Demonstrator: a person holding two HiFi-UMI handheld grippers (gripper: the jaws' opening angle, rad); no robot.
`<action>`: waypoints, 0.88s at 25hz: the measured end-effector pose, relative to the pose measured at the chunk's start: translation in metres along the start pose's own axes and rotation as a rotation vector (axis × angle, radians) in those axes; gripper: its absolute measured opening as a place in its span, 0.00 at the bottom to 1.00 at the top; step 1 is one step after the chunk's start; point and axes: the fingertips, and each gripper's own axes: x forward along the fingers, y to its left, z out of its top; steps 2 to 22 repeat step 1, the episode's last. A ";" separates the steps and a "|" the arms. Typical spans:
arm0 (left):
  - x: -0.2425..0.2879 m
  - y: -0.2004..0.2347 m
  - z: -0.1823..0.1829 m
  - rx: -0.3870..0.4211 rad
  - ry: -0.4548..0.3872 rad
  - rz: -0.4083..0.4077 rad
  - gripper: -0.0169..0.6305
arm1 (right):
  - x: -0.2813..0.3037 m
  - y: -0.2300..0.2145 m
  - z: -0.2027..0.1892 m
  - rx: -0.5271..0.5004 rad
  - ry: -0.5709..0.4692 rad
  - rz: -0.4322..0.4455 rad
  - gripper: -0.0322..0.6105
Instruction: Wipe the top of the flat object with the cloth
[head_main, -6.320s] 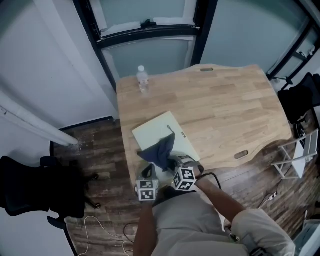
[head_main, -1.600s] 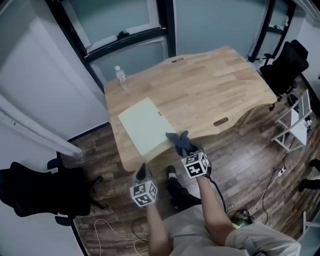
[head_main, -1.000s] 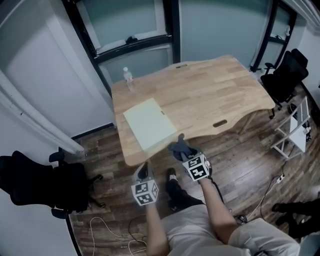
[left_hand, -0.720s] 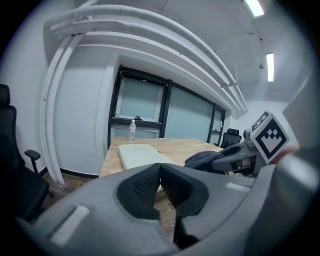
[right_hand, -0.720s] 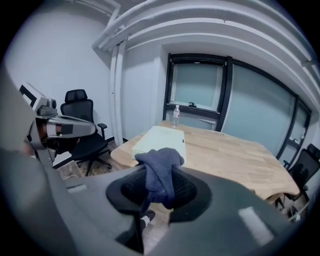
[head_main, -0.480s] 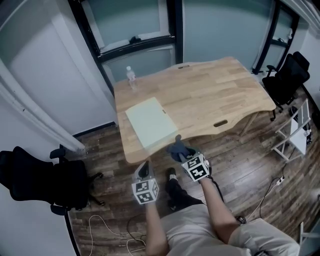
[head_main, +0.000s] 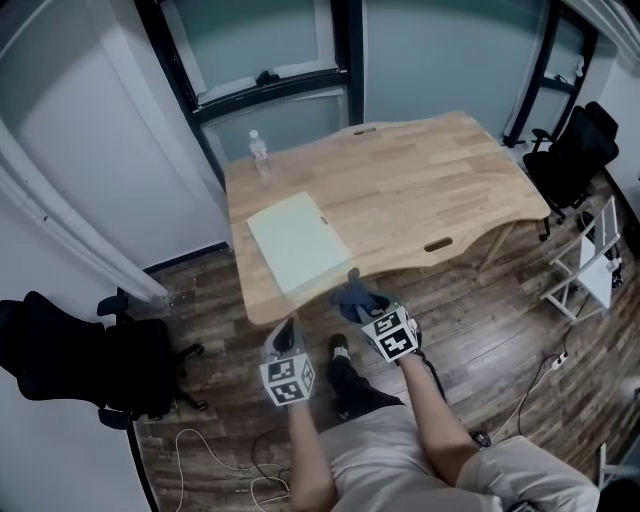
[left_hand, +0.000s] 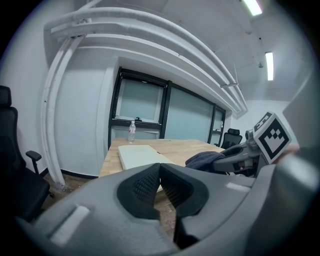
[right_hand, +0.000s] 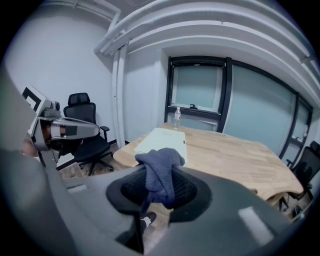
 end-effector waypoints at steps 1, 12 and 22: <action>0.001 0.000 0.001 0.003 0.000 -0.001 0.04 | 0.000 -0.001 0.000 0.001 -0.002 0.000 0.21; 0.001 0.000 0.001 0.003 0.000 -0.001 0.04 | 0.000 -0.001 0.000 0.001 -0.002 0.000 0.21; 0.001 0.000 0.001 0.003 0.000 -0.001 0.04 | 0.000 -0.001 0.000 0.001 -0.002 0.000 0.21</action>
